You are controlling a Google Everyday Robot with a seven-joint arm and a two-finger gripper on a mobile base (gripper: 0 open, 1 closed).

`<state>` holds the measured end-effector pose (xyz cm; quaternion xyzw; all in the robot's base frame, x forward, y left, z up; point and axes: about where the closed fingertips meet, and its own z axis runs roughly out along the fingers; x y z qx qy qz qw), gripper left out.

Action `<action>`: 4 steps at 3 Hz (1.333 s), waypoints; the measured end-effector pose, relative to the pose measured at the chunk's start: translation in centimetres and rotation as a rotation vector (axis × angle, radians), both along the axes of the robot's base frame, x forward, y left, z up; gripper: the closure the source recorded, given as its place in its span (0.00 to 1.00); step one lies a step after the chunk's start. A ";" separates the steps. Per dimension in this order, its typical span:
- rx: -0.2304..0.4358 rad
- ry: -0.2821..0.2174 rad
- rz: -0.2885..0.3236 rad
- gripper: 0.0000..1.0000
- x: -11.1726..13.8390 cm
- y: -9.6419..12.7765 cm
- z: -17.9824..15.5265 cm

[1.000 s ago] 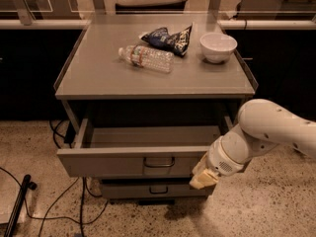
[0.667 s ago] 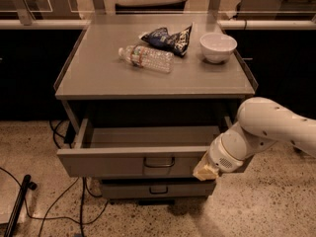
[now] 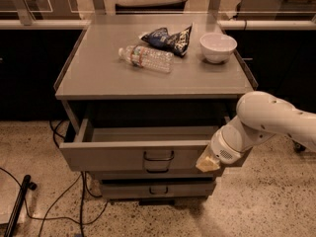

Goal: Close top drawer

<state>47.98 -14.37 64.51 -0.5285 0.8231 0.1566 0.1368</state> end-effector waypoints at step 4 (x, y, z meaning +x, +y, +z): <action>-0.029 -0.068 0.160 0.00 6.5 3.9 1.6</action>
Offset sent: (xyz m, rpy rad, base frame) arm 0.0273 0.0298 0.0061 0.0167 -0.0311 0.1425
